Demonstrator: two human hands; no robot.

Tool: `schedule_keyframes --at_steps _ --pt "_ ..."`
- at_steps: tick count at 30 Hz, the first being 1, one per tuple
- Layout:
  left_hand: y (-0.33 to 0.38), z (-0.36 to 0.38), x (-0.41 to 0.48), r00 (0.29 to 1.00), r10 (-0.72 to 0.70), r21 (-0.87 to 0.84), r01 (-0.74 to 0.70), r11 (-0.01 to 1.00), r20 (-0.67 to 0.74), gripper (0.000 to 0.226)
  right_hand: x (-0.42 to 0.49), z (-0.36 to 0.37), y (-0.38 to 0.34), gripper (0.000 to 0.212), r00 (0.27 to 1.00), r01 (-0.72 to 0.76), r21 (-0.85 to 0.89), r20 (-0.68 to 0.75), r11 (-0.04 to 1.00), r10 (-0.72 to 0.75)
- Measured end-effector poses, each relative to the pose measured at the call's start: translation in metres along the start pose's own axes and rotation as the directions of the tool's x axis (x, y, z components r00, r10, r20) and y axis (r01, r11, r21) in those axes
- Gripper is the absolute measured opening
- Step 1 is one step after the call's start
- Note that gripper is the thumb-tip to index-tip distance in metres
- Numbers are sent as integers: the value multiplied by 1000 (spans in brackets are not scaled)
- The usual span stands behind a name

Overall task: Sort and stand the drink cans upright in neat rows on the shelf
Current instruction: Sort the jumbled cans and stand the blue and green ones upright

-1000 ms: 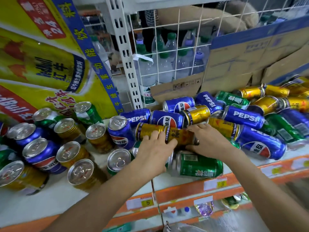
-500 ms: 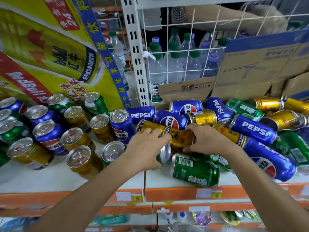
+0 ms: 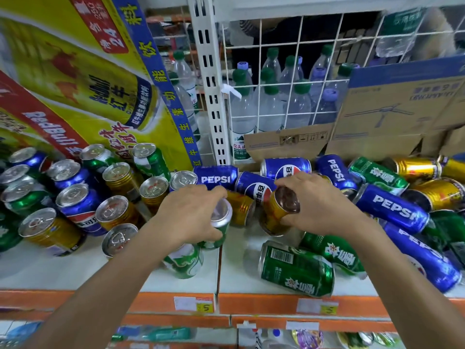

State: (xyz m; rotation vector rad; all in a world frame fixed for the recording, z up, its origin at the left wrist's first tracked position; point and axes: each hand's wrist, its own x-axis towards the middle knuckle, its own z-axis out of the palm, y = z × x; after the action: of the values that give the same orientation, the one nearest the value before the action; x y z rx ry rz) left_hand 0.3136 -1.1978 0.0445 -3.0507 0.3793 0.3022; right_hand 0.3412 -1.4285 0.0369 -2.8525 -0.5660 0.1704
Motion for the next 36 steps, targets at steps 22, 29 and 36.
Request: schedule_keyframes --at_steps 22,29,36 --pt "51 6 53 994 112 252 -110 961 9 54 69 1 10 51 988 -86 -144 117 986 103" --pt "63 26 65 997 52 416 -74 906 63 54 96 9 1 45 944 -37 -215 312 976 105" --pt "63 22 65 995 105 414 -96 905 2 47 106 22 1 40 944 -28 -263 310 964 112"
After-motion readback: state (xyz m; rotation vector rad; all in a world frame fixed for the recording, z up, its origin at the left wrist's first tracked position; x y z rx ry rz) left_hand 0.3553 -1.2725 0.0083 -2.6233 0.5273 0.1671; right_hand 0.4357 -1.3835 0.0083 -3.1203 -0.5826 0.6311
